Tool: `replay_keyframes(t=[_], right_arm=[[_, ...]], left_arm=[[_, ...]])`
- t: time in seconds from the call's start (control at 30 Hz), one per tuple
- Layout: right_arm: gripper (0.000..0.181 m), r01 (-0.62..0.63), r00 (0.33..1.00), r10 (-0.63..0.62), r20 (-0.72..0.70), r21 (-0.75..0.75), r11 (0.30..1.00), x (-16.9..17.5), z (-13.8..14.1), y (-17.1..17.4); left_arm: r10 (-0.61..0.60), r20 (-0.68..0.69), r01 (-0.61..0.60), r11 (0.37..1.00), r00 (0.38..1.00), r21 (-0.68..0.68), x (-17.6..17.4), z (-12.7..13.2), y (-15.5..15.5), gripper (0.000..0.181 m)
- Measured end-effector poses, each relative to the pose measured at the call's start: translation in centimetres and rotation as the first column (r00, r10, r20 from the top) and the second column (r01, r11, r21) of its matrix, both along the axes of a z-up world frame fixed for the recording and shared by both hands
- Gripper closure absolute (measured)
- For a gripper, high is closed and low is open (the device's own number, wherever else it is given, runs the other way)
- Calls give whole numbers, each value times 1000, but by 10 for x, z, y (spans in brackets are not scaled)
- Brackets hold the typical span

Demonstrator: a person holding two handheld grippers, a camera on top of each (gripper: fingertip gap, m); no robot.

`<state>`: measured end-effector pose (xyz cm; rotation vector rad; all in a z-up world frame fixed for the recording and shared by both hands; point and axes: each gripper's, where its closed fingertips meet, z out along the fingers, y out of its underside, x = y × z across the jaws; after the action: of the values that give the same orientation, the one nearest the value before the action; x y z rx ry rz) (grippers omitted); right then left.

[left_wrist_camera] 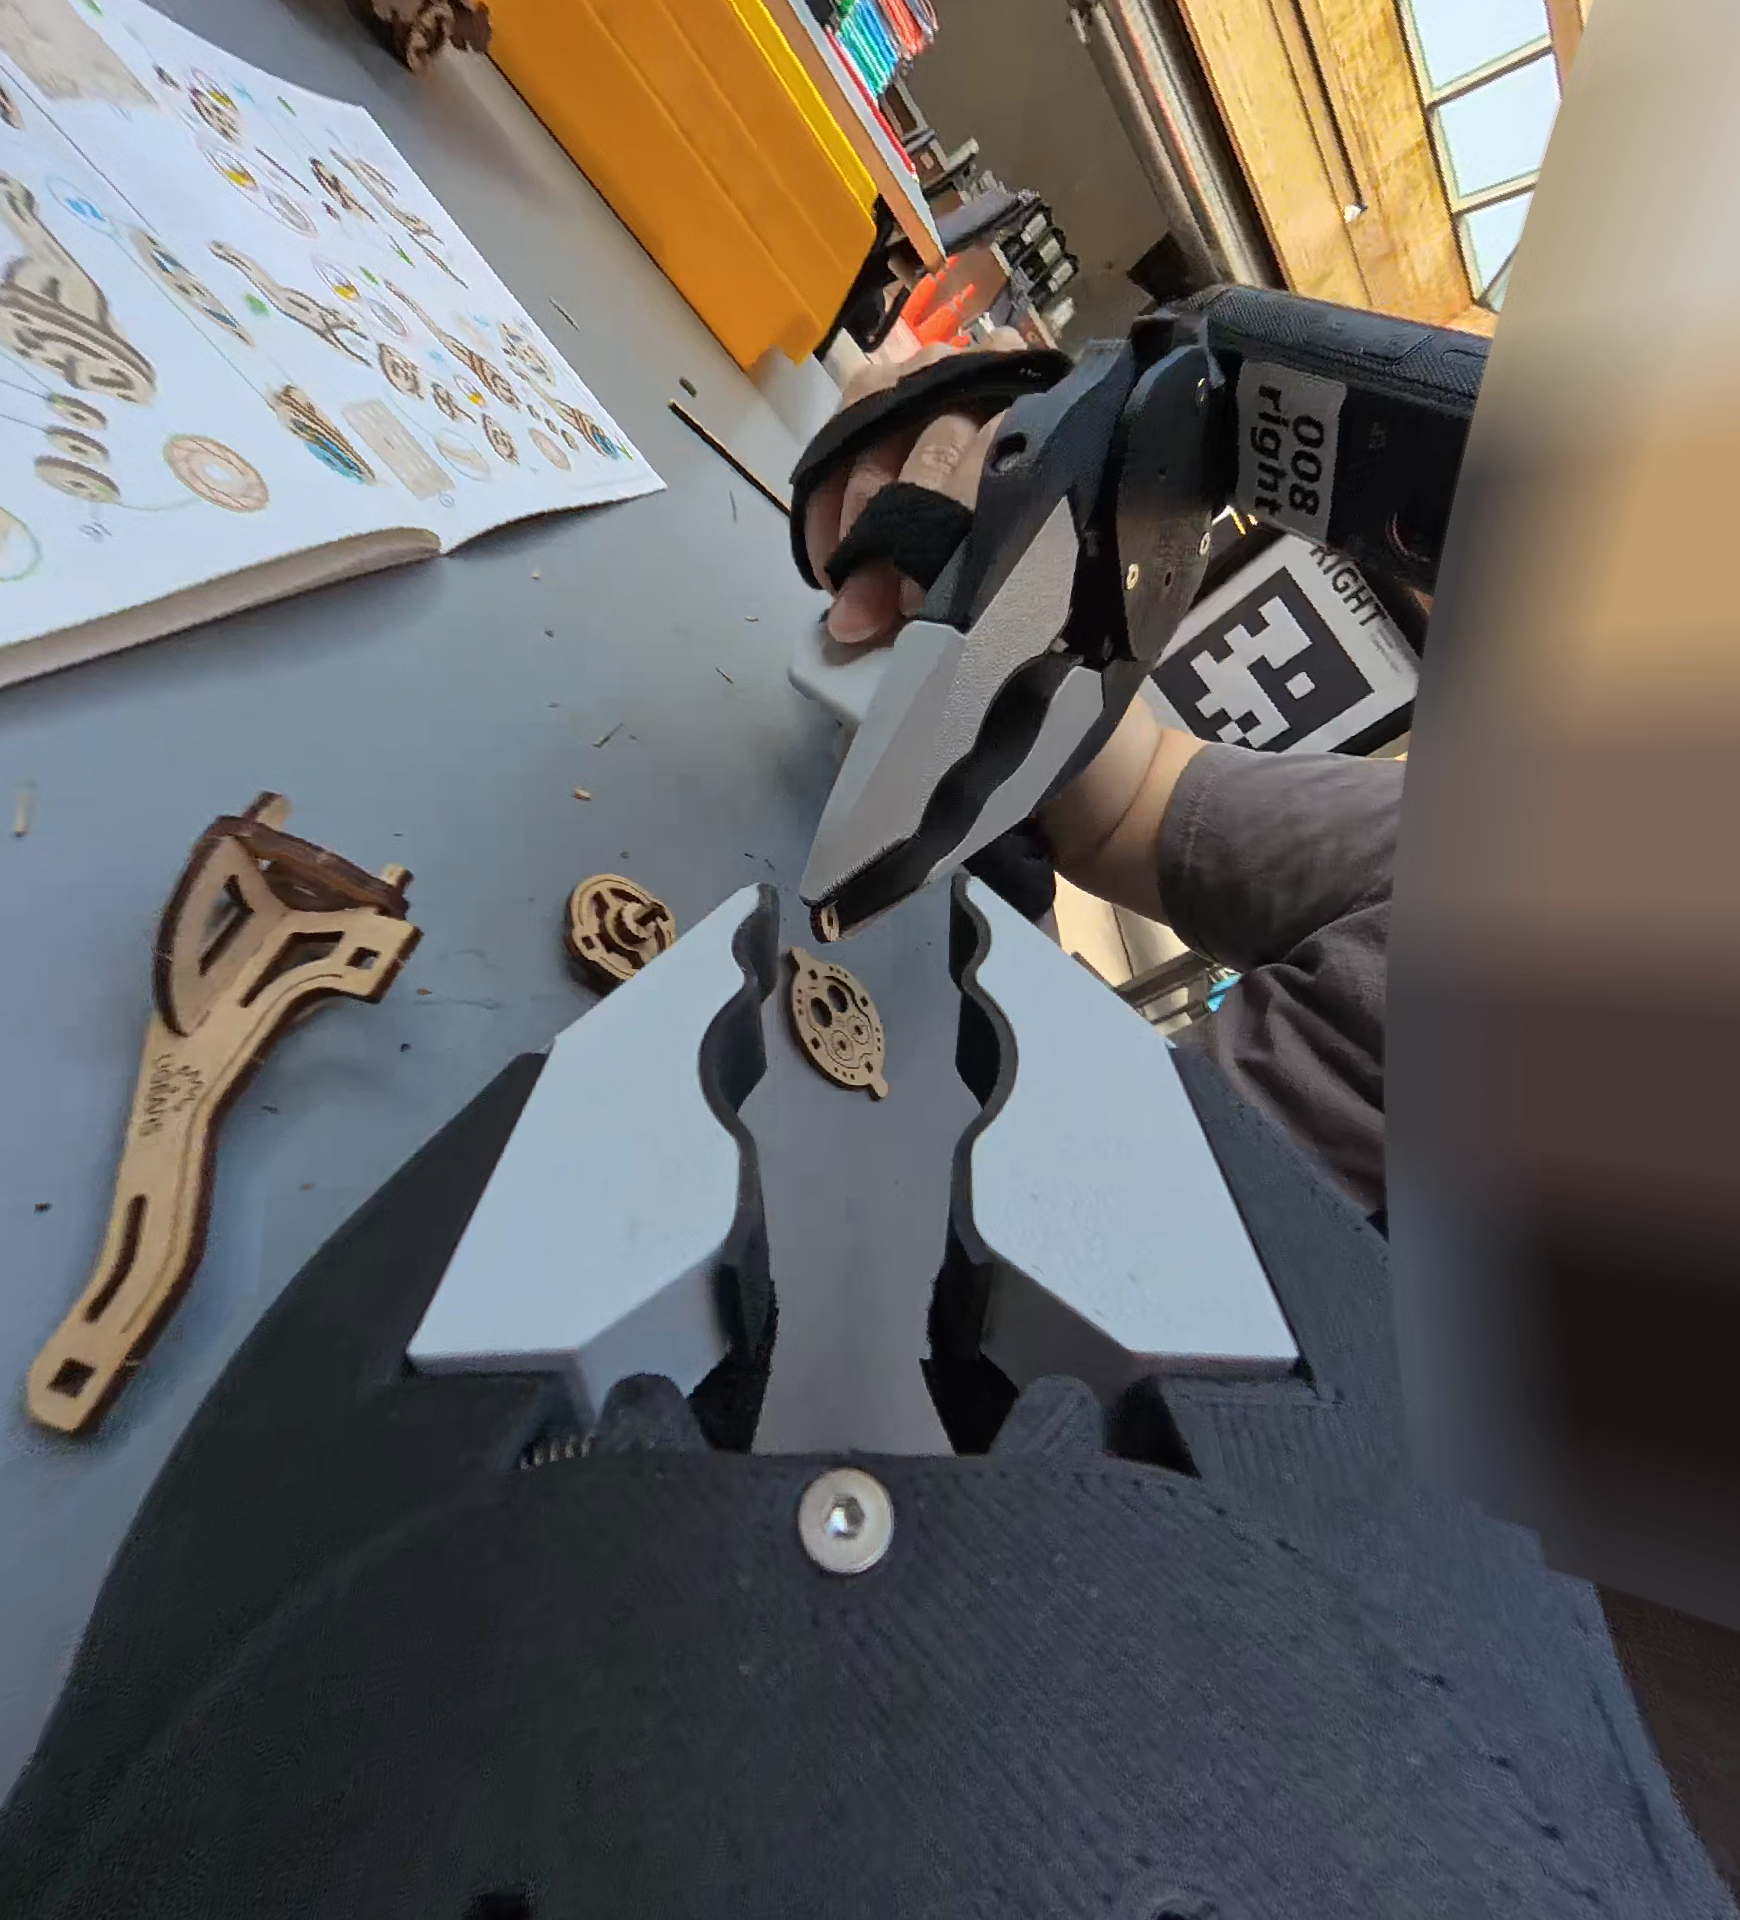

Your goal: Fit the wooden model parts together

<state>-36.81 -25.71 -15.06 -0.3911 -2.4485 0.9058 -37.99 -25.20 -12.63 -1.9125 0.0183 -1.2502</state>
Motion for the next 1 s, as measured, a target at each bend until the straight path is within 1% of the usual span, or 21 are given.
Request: replay_keyframes(t=[0.03,0.1,0.2,0.3,0.5,0.8,1.0], right_arm=[[174,27,999,-27,17,-7,1000,-3,-5,5],[174,122,991,-120,53,-27,992,-15,-14,18],[174,166,981,-158,109,-72,984,-20,-24,25],[174,189,976,-174,128,-118,975,-22,-21,24],[174,242,965,-220,144,-154,958,-24,-21,27],[174,239,964,-210,164,-183,954,-24,-22,21],[174,238,963,-210,170,-164,957,-23,-26,22]], left_arm=[[45,-36,-45,999,998,10,-8,-2,3,150],[123,-89,-121,992,988,31,-23,-4,8,152],[161,-99,-158,986,982,44,-30,-4,9,155],[151,-92,-149,988,984,34,-28,-6,9,156],[146,-89,-144,989,985,32,-27,-6,9,157],[138,-94,-136,990,986,29,-25,-7,9,159],[137,-89,-135,990,987,31,-25,-7,9,161]])
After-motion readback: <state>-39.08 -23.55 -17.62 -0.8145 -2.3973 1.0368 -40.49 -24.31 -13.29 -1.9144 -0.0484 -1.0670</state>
